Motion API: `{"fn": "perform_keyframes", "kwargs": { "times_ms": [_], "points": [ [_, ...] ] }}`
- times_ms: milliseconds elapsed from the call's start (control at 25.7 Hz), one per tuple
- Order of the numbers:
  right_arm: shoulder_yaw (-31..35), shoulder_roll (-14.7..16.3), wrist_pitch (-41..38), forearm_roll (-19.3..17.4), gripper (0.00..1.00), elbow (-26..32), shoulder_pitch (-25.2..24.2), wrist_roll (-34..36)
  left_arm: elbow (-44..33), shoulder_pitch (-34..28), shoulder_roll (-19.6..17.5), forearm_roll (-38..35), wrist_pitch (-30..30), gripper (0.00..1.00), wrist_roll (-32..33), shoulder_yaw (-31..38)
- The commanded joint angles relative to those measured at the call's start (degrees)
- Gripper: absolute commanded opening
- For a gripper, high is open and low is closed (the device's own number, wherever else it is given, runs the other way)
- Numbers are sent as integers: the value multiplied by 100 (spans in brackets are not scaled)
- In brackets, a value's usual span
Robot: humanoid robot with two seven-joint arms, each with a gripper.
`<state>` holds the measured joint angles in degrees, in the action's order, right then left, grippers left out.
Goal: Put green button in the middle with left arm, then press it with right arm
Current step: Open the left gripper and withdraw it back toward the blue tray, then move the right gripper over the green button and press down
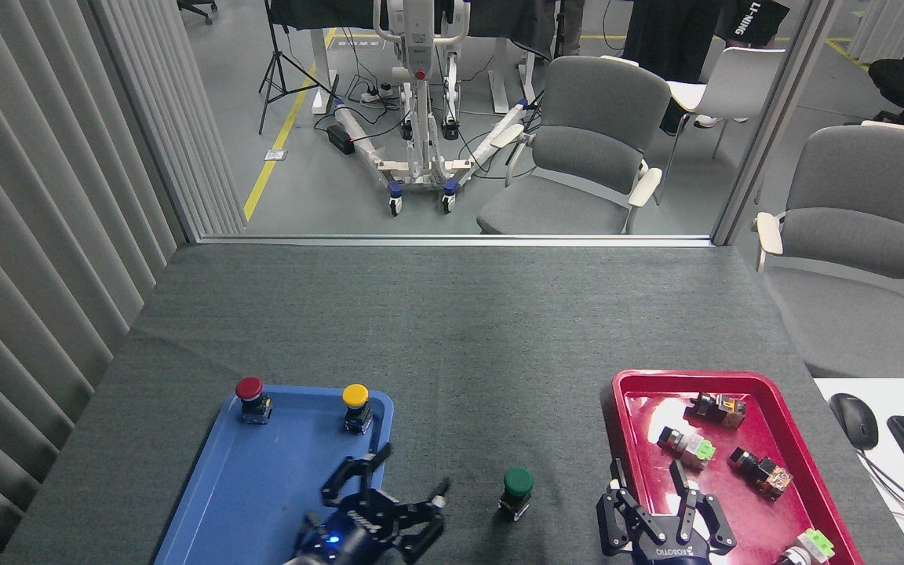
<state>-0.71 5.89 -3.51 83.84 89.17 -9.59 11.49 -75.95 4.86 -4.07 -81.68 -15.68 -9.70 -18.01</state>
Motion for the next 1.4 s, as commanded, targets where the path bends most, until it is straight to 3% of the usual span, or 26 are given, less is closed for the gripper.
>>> {"fn": "perform_keyframes", "kwargs": {
  "times_ms": [0,117,233,544,1011,1360],
  "points": [
    [-149,0,-335,0,24,-13,80,2,-518,-644,-261,47,12,100,-23,1027],
    [-465,-36,-344,71,8,-40,212,-24,-535,-820,-261,47,126,100,-14,1739],
    [-799,-27,-317,106,0,-216,432,-305,-544,-934,-261,56,188,100,-14,1959],
    [-1502,-27,87,255,0,-954,1038,-551,-614,-978,-208,91,311,100,-23,2056],
    [-1705,-44,70,370,0,-1455,1021,-657,-1133,-1127,-111,188,592,100,-164,2732],
    [-1661,-44,105,343,1,-1587,986,-560,-1291,-1312,-103,241,636,100,-234,2829]
  ]
}}
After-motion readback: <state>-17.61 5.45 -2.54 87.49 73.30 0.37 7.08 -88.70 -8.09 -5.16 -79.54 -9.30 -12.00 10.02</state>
